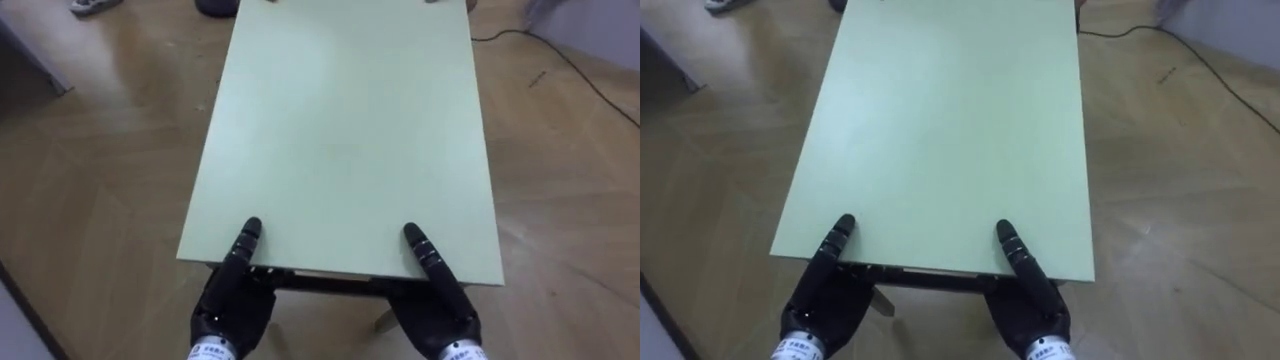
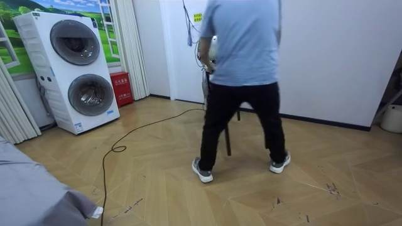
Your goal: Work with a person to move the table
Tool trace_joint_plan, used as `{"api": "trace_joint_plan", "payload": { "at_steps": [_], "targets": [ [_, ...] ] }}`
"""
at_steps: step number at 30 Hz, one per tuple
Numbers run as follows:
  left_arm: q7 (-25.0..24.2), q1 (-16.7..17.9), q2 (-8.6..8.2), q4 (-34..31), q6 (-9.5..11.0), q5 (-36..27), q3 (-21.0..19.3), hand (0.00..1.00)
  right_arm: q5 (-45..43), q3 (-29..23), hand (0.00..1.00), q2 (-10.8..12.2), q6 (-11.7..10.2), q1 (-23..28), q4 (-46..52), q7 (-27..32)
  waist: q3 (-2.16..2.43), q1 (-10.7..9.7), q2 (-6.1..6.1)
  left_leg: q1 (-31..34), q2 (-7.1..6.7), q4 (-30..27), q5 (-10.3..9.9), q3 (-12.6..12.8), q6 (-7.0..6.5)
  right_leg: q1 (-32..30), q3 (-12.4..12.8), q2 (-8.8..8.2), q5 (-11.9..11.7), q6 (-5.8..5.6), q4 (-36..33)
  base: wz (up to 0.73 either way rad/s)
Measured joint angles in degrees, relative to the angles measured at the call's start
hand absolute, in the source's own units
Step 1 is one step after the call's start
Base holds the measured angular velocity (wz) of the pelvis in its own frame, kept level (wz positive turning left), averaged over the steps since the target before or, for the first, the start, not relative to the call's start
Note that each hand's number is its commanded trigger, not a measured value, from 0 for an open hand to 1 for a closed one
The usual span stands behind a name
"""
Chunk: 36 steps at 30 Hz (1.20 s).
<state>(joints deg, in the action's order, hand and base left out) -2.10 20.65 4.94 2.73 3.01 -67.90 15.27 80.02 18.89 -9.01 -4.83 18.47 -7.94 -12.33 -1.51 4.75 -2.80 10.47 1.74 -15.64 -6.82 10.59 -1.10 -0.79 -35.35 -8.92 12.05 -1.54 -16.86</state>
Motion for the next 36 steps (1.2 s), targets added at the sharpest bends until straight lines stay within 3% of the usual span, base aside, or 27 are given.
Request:
{"api": "trace_joint_plan", "payload": {
  "at_steps": [1,2,3,4,5,6,7,8,9,12,14,20,25,27,29,31,32,33,34,36],
  "targets": [
    [0.0,0.0,0.00,0.0,0.0,0.0,0.0,1.00,0.0,-0.1,1.00,0.0,0.1,0.0,0.0,0.0,-0.13,-0.9,0.22,0.1,-1.35,0.1,0.1,-1.8,-0.73,0.2,0.6,-1.10,0.9,-0.82,-1.7,1.10],
    [0.0,0.0,0.11,0.1,0.0,0.0,0.2,1.00,0.0,-0.4,1.00,0.1,0.5,0.3,0.0,0.0,-0.16,-2.1,0.23,0.5,-2.73,-0.4,0.2,-5.3,-1.41,0.4,4.5,-1.68,1.3,-1.27,-3.6,1.28],
    [0.0,-0.1,0.28,0.1,0.1,0.0,0.4,1.00,0.2,-0.5,1.00,0.2,0.6,0.5,0.0,-0.1,-0.17,-3.0,0.25,0.8,-3.17,-0.8,0.3,-7.0,-1.69,0.3,7.1,-1.72,1.4,-1.29,-4.6,1.42],
    [0.0,-0.3,0.68,0.1,0.2,0.0,1.2,1.00,0.2,-0.8,1.00,0.4,0.6,1.0,0.0,-0.4,-0.30,-4.2,0.45,1.0,-4.45,-1.6,0.5,-10.2,-2.18,-0.6,13.0,-1.36,1.8,-0.92,-6.3,1.29],
    [0.0,-0.4,0.85,0.1,0.8,0.0,1.7,1.00,0.1,-1.0,1.00,0.4,0.6,1.2,0.0,-0.5,-0.28,-4.7,0.72,1.4,-5.31,-2.2,0.5,-12.5,-2.37,-1.2,18.9,0.00,3.6,-0.26,-5.4,1.13],
    [0.0,-0.6,1.42,0.1,1.1,0.0,1.8,1.00,-0.1,-1.0,1.00,0.7,0.6,1.2,0.0,-0.7,-0.25,-4.7,0.93,1.8,-5.65,-2.3,0.5,-13.3,-2.43,-1.8,21.6,1.15,3.9,-0.02,-3.7,0.93],
    [0.0,-1.3,1.63,0.2,1.2,0.0,1.7,1.00,-0.2,-1.1,1.00,0.9,0.4,0.9,0.0,-0.9,-0.35,-4.5,1.29,2.4,-6.57,-3.0,0.6,-14.7,-2.51,-3.0,24.9,2.76,2.3,-0.84,-1.5,0.86],
    [0.0,-1.3,1.57,0.2,1.2,0.0,1.8,1.00,-0.2,-1.1,1.00,0.9,0.2,1.0,0.1,-1.0,-0.25,-4.8,1.25,2.5,-7.39,-3.3,0.9,-15.4,-2.63,-2.4,25.3,3.01,2.5,-1.01,-1.3,0.73],
    [0.0,-1.3,1.45,0.2,1.2,0.0,1.7,1.00,-0.2,-1.0,1.00,0.9,0.1,0.7,0.0,-1.0,-0.23,-3.9,1.10,2.4,-7.54,-3.2,0.9,-15.6,-2.59,-1.8,25.0,3.27,2.2,-1.15,-0.5,0.42],
    [0.0,-1.2,1.64,0.0,1.3,0.0,1.3,1.00,0.7,-0.3,1.00,0.6,0.1,0.6,0.1,-1.0,-0.18,-0.7,1.27,2.0,-7.18,-2.7,0.9,-16.0,-2.50,-0.5,24.7,3.70,1.6,-1.03,1.6,0.07],
    [0.0,-1.0,1.97,-0.2,1.3,0.0,1.3,1.00,0.6,0.0,1.00,0.6,-0.1,0.5,0.0,-0.8,-0.16,0.2,1.28,2.0,-7.07,-2.5,1.0,-16.6,-2.45,0.3,24.2,3.95,1.1,-0.98,3.1,0.12],
    [0.0,0.3,2.04,-0.9,2.0,0.0,0.5,1.00,0.9,1.3,1.00,0.4,-0.2,0.1,-0.2,-0.5,-0.16,1.7,2.84,2.2,-7.67,-2.1,1.0,-19.0,-2.33,2.0,23.8,4.38,0.5,-0.71,4.4,0.23],
    [0.0,0.1,1.74,-0.9,2.0,-0.1,0.7,1.00,1.1,1.2,1.00,-0.2,-0.5,-0.5,-0.2,-0.5,-0.13,1.6,2.88,4.7,-8.49,-4.1,1.0,-21.4,-2.17,2.3,19.6,4.97,0.3,-0.52,4.5,0.48],
    [0.0,-0.1,1.66,-0.9,2.0,0.0,0.7,1.00,0.4,0.9,1.00,-0.2,-0.6,-0.6,-0.2,-0.5,-0.14,1.4,2.72,4.7,-9.43,-4.0,1.7,-24.5,-1.81,2.9,17.6,5.17,0.2,-0.35,4.3,0.70],
    [0.0,-0.6,1.23,-0.9,2.0,0.1,0.9,1.00,0.2,0.6,1.00,-0.1,-0.6,-1.1,0.0,-0.5,-0.14,1.3,2.64,4.9,-10.09,-3.6,2.5,-25.8,-1.64,3.3,17.5,5.25,0.2,-0.25,4.7,0.56],
    [0.0,-0.7,0.75,-0.9,2.0,0.1,0.8,1.00,0.3,0.4,1.00,-0.2,-0.6,-1.6,0.0,-0.5,-0.12,0.7,2.43,5.2,-10.13,-3.7,2.8,-24.0,-2.01,5.0,16.4,5.24,0.4,-0.13,6.3,0.64],
    [0.0,-0.9,0.65,-0.9,2.0,-0.1,0.7,1.00,0.4,0.2,1.00,-0.3,-0.6,-1.9,0.0,-0.5,0.04,-0.1,2.04,5.9,-9.36,-3.8,3.2,-20.6,-2.56,5.2,15.4,5.23,0.6,-0.04,6.3,0.99],
    [0.0,-1.4,0.68,-0.9,2.0,-0.3,0.7,1.00,0.2,0.0,1.00,-0.2,-0.6,-2.2,0.1,-0.5,0.02,-1.3,1.67,6.8,-7.86,-3.8,3.6,-14.7,-3.39,5.4,14.2,5.27,0.9,-0.06,6.2,0.92],
    [0.0,-1.6,0.74,-0.9,2.0,-0.3,0.7,1.00,-0.1,-0.1,1.00,-0.2,-0.6,-2.3,0.2,-0.4,0.02,-1.7,1.52,7.0,-7.03,-3.6,3.8,-12.4,-3.81,5.2,14.1,5.28,1.3,-0.07,6.3,0.70],
    [0.0,-1.8,0.85,-0.9,2.2,-0.3,0.6,1.00,-0.9,-0.2,1.00,0.4,-0.5,-2.5,0.2,-0.4,0.02,-0.9,1.41,6.4,-7.43,-1.5,4.4,-12.5,-3.68,4.5,15.4,4.95,1.7,-0.23,6.3,0.21]
  ]
}}
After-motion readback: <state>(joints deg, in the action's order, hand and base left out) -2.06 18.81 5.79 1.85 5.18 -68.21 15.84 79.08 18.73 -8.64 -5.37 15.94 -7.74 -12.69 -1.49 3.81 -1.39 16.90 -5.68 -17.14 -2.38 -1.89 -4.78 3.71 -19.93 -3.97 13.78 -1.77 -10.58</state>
